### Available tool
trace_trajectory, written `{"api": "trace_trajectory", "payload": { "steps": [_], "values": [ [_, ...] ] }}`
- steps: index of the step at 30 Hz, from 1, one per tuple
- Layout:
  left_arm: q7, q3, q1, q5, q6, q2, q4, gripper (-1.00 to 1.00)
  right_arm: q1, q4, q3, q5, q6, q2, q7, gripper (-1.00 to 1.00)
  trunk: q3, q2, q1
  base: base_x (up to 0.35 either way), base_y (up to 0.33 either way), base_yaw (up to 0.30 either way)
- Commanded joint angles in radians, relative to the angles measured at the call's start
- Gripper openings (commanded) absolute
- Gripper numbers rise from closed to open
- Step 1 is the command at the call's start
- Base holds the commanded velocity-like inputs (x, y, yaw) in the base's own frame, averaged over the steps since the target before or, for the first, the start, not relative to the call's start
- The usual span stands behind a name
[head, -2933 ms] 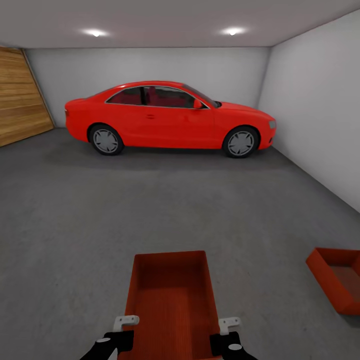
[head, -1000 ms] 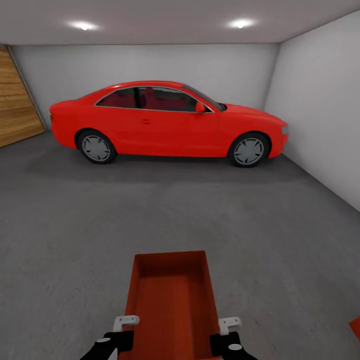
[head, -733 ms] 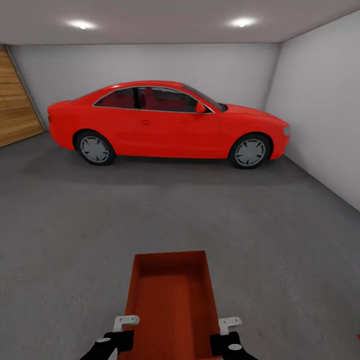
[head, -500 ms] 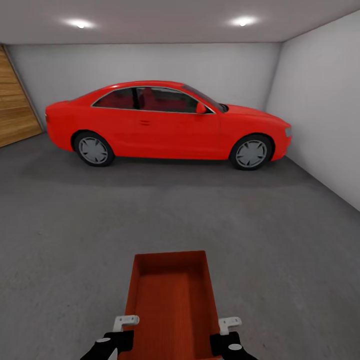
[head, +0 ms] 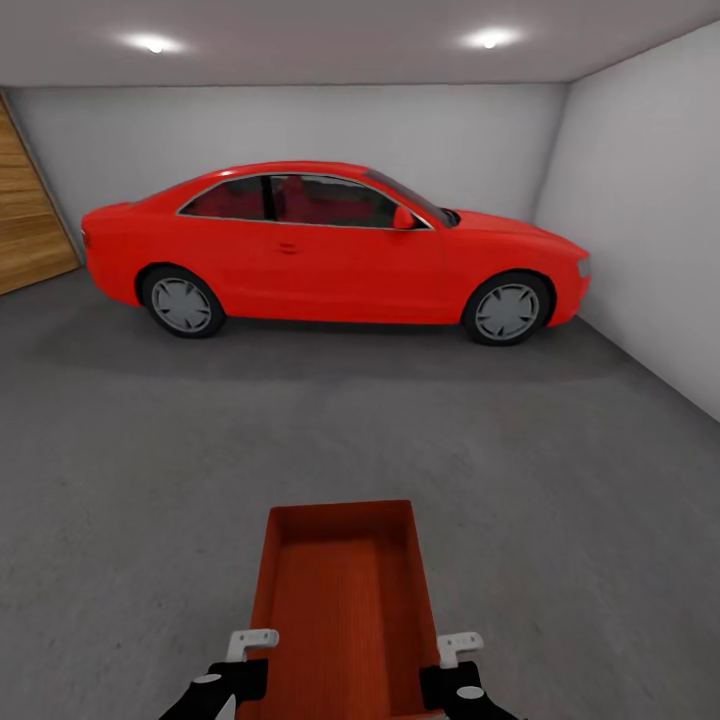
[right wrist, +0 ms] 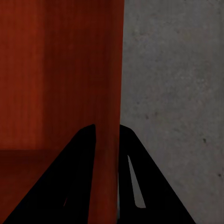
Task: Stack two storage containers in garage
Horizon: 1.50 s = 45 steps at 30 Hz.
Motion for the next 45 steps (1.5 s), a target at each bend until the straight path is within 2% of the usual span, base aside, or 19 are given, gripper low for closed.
{"api": "trace_trajectory", "payload": {
  "steps": [1, 21, 45],
  "values": [
    [0.010, -0.013, 0.000, -0.010, 0.006, 0.003, -0.007, -1.00, -0.001, 0.023, -0.004, -0.026, -0.004, -0.012, -0.005, -1.00, -0.001, -0.001, 0.000, 0.056, 0.000, 0.000],
    [0.010, -0.013, 0.000, -0.010, 0.005, 0.002, -0.007, -1.00, -0.001, 0.023, -0.005, -0.026, -0.004, -0.014, -0.005, -1.00, -0.001, -0.001, 0.000, 0.003, 0.000, -0.010],
    [0.010, -0.013, 0.000, -0.010, 0.007, 0.002, -0.006, -1.00, -0.001, 0.024, -0.006, -0.026, -0.003, -0.013, -0.005, -1.00, -0.001, -0.001, 0.000, 0.000, 0.000, -0.274]
  ]
}}
